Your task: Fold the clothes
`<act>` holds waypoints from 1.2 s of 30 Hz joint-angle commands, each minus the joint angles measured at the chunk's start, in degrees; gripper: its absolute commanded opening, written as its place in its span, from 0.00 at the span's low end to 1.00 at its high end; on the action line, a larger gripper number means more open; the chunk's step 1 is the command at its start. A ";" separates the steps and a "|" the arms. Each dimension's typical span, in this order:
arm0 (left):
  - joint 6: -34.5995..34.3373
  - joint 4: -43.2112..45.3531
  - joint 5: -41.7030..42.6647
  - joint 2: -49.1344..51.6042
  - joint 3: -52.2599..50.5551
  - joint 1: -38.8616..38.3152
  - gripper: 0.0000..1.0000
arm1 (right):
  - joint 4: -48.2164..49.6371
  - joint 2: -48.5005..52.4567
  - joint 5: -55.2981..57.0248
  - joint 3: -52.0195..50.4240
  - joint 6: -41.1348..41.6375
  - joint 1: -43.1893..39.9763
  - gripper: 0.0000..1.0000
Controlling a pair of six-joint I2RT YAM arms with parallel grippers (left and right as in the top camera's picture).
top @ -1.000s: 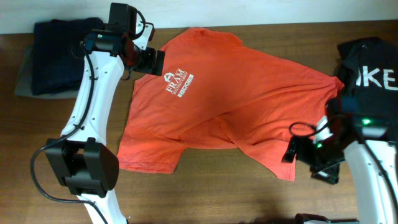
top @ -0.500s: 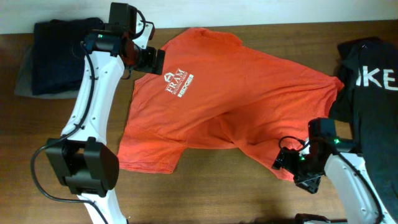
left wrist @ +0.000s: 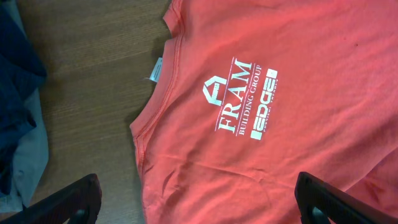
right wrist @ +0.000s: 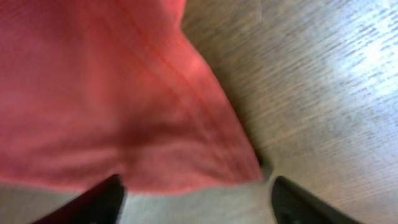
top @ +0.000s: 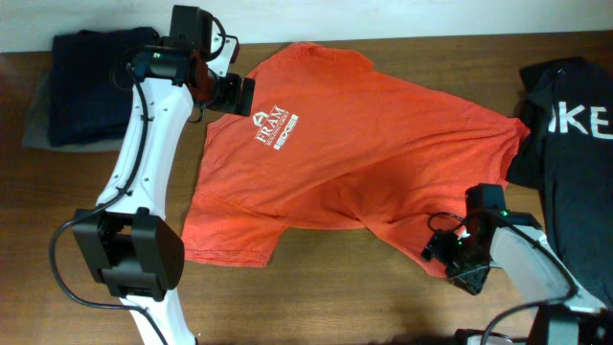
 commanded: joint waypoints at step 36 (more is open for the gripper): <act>1.01 -0.33 0.57 0.52 0.39 0.02 0.99 | -15.37 2.01 12.94 25.46 6.14 0.39 0.04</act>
